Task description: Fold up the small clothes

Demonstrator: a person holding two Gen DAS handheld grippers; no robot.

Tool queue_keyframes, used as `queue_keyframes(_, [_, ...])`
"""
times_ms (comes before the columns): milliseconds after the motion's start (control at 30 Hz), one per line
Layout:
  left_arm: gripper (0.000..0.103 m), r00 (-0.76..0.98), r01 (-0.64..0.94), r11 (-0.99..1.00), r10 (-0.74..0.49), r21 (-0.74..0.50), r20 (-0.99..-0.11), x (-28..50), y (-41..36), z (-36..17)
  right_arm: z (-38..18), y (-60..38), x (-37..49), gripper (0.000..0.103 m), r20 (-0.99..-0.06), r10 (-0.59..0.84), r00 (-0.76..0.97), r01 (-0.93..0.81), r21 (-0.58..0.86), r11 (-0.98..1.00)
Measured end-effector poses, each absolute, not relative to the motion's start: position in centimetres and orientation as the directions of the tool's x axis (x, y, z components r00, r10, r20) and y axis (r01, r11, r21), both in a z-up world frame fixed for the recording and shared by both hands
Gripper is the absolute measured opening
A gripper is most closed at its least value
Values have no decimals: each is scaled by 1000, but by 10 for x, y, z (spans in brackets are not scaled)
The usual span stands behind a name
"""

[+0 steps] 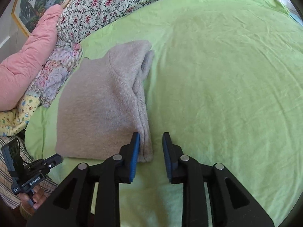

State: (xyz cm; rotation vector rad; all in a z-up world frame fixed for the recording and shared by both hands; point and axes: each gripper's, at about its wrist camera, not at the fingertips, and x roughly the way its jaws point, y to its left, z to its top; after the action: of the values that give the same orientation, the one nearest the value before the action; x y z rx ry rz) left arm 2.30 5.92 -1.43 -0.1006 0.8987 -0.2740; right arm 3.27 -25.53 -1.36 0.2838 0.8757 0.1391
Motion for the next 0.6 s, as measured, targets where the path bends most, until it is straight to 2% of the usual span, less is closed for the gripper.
queue_keyframes(200, [10, 642, 214, 938, -345, -272, -685, 61, 64, 24, 23, -240, 44, 27, -669, 281, 688, -61, 332, 941])
queue_keyframes(333, [11, 640, 231, 924, -381, -306, -667, 98, 58, 33, 36, -211, 71, 27, -644, 338, 686, -130, 349, 928])
queue_keyframes(600, [11, 608, 225, 907, -416, -356, -676, 150, 56, 21, 14, -185, 131, 29, -703, 367, 609, -158, 346, 925])
